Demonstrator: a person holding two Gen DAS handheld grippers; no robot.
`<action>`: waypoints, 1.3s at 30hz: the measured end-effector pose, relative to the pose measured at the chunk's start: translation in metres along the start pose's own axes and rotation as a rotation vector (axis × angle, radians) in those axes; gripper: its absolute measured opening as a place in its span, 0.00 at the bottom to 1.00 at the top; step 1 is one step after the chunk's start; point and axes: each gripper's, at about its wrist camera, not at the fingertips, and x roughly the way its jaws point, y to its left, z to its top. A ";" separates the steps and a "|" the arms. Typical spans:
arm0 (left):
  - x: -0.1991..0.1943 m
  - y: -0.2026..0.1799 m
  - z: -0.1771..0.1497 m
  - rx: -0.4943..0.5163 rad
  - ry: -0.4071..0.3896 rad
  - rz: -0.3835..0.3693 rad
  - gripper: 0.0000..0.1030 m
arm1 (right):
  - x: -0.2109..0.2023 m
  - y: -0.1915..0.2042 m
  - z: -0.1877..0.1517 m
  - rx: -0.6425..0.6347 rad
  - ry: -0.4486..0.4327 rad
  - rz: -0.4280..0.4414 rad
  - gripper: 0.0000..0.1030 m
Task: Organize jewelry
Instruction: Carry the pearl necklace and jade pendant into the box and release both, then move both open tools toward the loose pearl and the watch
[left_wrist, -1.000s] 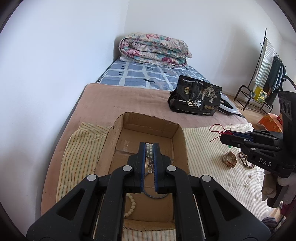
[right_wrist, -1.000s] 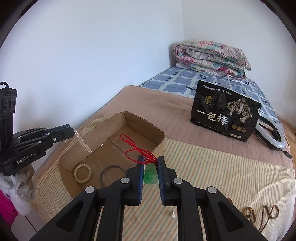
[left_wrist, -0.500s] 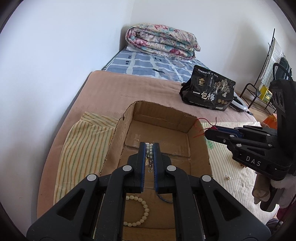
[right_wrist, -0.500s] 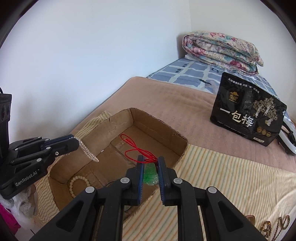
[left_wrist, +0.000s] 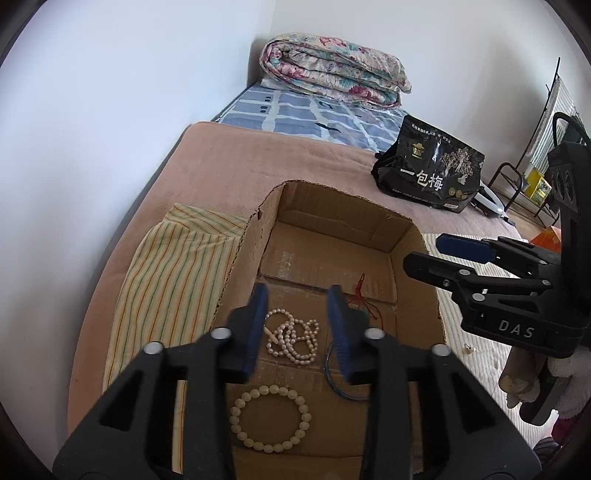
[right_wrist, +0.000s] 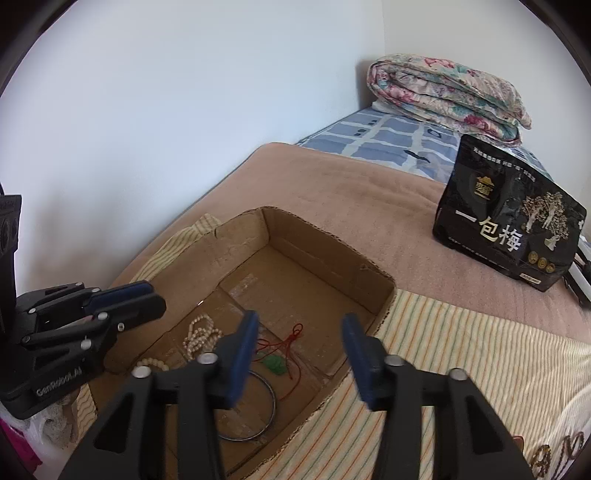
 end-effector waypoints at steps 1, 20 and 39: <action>-0.001 -0.001 -0.001 0.003 -0.002 0.003 0.34 | -0.002 -0.001 0.000 0.003 -0.008 -0.003 0.59; -0.039 -0.024 -0.003 0.039 -0.036 0.031 0.34 | -0.051 -0.002 -0.005 -0.014 -0.071 -0.040 0.89; -0.065 -0.107 -0.014 0.125 -0.076 -0.039 0.57 | -0.146 -0.088 -0.067 0.062 -0.090 -0.156 1.00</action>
